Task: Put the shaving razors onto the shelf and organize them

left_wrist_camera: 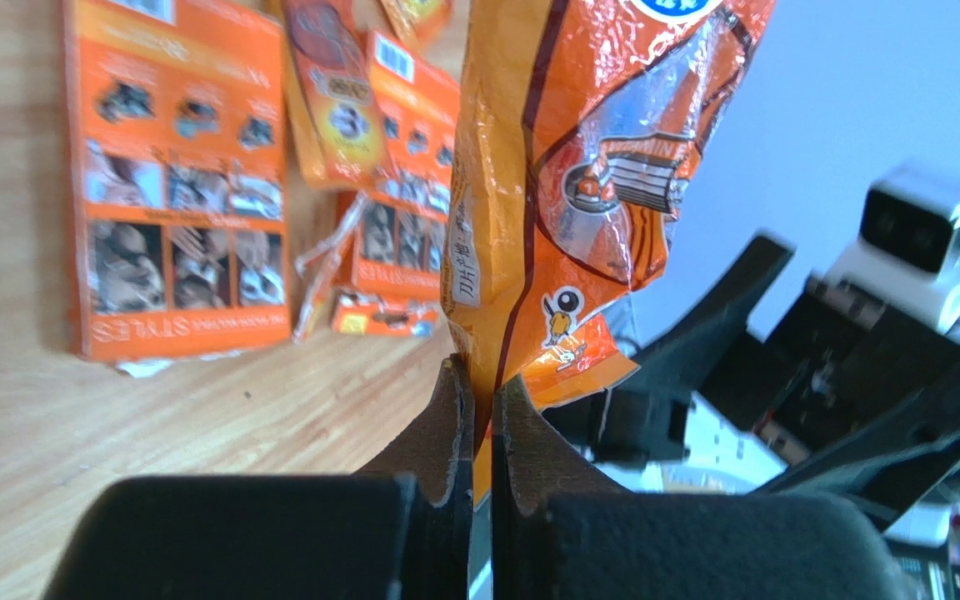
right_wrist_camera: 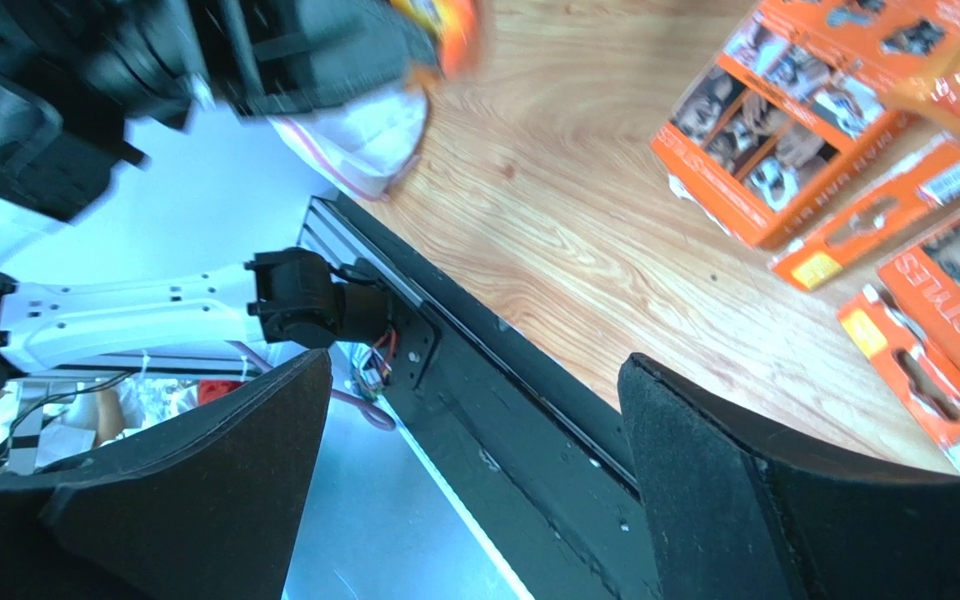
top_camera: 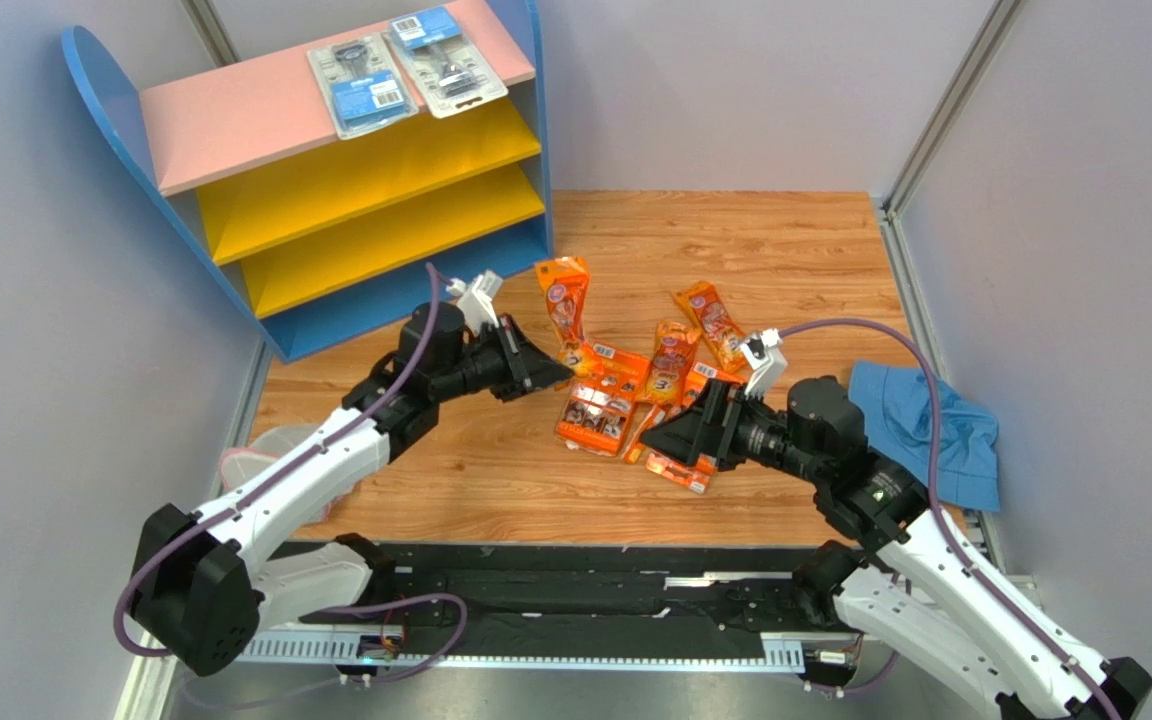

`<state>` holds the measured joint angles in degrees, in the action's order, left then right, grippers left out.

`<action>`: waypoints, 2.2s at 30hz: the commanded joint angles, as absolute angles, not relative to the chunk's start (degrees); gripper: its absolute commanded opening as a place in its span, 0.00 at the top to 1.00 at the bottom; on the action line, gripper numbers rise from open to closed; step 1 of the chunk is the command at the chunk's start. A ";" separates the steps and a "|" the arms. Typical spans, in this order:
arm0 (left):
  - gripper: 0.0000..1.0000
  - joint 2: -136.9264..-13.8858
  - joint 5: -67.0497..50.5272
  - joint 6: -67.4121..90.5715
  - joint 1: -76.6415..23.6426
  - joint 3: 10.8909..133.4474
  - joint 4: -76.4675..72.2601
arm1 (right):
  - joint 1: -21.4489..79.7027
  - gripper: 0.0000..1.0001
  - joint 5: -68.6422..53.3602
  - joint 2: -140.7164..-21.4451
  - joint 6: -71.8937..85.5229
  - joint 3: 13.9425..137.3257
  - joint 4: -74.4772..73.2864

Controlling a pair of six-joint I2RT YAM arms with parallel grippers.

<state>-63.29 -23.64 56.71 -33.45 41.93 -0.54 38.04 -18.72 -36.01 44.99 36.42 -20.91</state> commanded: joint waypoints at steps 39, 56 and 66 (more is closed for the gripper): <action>1.00 -76.22 -29.90 47.39 -12.83 65.30 14.67 | 37.88 0.12 -18.19 -30.85 46.23 31.55 -25.31; 1.00 -63.72 -23.98 34.45 -9.50 71.55 41.49 | 37.88 0.13 -18.81 -30.85 47.02 30.76 -24.70; 1.00 -63.11 -24.79 32.61 -7.29 75.93 44.90 | 37.97 0.13 -18.90 -31.03 47.55 29.88 -24.09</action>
